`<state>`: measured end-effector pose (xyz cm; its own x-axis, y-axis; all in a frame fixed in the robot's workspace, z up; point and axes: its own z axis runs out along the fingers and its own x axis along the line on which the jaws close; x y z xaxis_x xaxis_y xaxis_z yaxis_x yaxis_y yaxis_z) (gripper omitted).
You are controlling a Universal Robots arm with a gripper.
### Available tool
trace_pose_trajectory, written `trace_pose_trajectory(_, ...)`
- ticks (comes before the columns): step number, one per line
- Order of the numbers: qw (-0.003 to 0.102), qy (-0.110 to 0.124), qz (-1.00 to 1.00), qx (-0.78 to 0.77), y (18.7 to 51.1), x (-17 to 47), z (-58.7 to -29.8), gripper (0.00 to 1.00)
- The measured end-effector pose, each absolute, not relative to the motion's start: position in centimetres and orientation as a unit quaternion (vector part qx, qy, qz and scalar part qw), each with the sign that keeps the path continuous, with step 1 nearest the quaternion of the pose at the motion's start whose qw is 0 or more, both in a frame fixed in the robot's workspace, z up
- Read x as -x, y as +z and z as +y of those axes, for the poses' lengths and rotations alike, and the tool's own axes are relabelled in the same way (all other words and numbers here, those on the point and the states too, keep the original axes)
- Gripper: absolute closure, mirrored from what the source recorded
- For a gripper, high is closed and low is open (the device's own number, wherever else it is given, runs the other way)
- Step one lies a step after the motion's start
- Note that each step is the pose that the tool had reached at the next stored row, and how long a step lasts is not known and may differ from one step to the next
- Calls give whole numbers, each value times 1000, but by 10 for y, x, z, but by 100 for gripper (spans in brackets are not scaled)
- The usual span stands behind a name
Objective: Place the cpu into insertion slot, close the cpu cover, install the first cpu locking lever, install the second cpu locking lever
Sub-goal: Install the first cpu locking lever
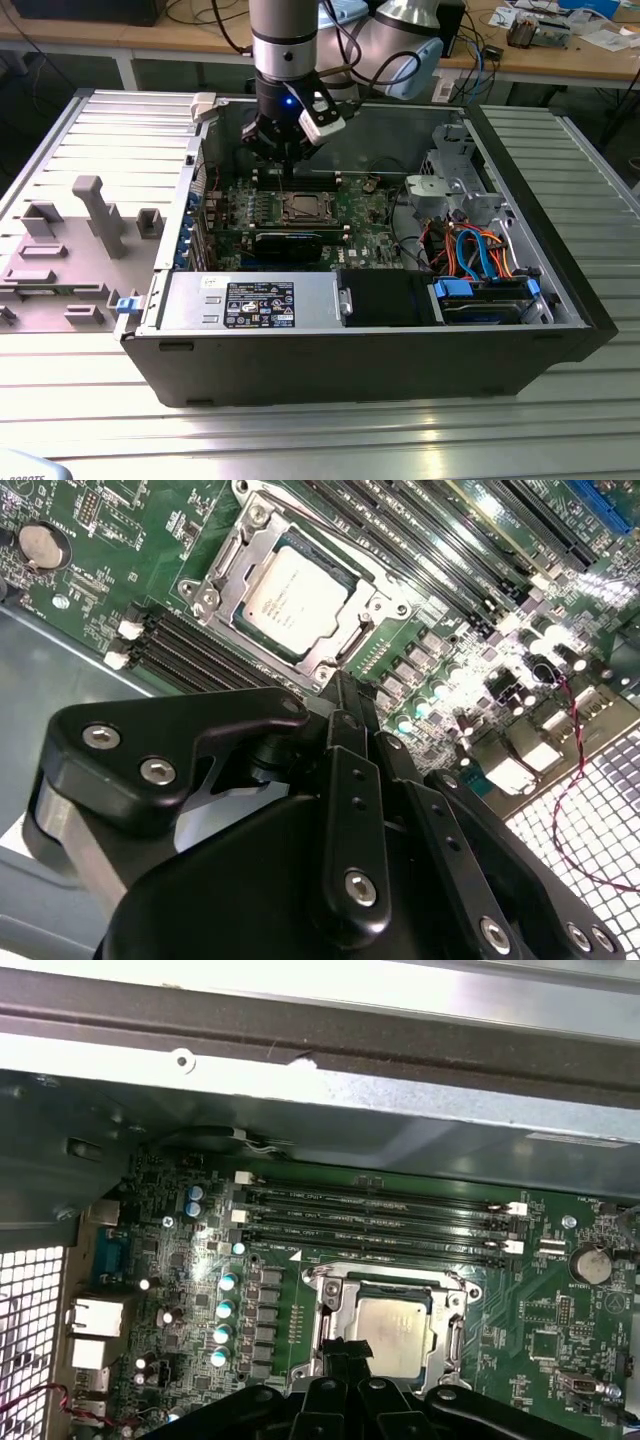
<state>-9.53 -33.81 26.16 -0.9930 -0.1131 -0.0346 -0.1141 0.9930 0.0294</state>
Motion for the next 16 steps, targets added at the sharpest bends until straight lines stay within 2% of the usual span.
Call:
trace_pose_trajectory(14,16,16,998,58,261,99,-338,89)
trace_pose_trajectory(16,17,16,998,52,260,119,-336,89)
